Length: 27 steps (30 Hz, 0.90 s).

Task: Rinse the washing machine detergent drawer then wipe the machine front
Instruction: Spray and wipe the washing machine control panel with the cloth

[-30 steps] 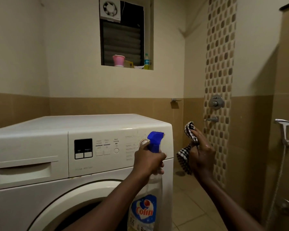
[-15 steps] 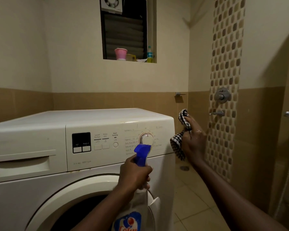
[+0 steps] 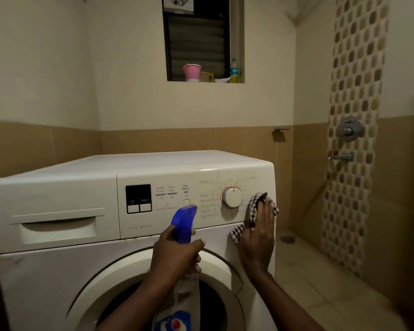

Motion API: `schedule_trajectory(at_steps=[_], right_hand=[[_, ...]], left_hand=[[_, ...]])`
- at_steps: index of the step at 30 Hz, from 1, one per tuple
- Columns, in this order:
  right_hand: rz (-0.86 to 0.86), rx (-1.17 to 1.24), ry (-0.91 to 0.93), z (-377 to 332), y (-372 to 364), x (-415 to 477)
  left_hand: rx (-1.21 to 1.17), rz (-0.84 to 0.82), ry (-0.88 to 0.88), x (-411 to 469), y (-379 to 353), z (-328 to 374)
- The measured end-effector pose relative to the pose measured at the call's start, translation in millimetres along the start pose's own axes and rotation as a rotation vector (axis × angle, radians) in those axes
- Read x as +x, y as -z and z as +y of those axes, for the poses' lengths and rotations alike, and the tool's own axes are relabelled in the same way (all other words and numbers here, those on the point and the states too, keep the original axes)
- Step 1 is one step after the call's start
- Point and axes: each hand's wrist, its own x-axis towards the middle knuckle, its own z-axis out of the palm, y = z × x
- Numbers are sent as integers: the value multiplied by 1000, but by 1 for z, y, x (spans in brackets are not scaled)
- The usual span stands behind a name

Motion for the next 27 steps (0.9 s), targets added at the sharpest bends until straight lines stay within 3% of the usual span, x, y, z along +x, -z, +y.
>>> schedule_trajectory(at_steps=[6, 14, 16, 20, 23, 27], right_hand=[[14, 12, -163, -6, 10, 90], [10, 42, -131, -24, 6, 61], [-56, 57, -28, -45, 7, 78], [-334, -36, 363, -62, 15, 85], [-419, -94, 475, -47, 31, 102], [-306, 19, 244, -31, 34, 115]], left_hand=[[-35, 28, -2, -5, 14, -1], [-107, 11, -24, -4, 25, 10], [-111, 13, -24, -3, 27, 12], [-94, 35, -6, -2, 19, 9], [-54, 9, -11, -4, 3, 9], [5, -56, -17, -2, -20, 11]])
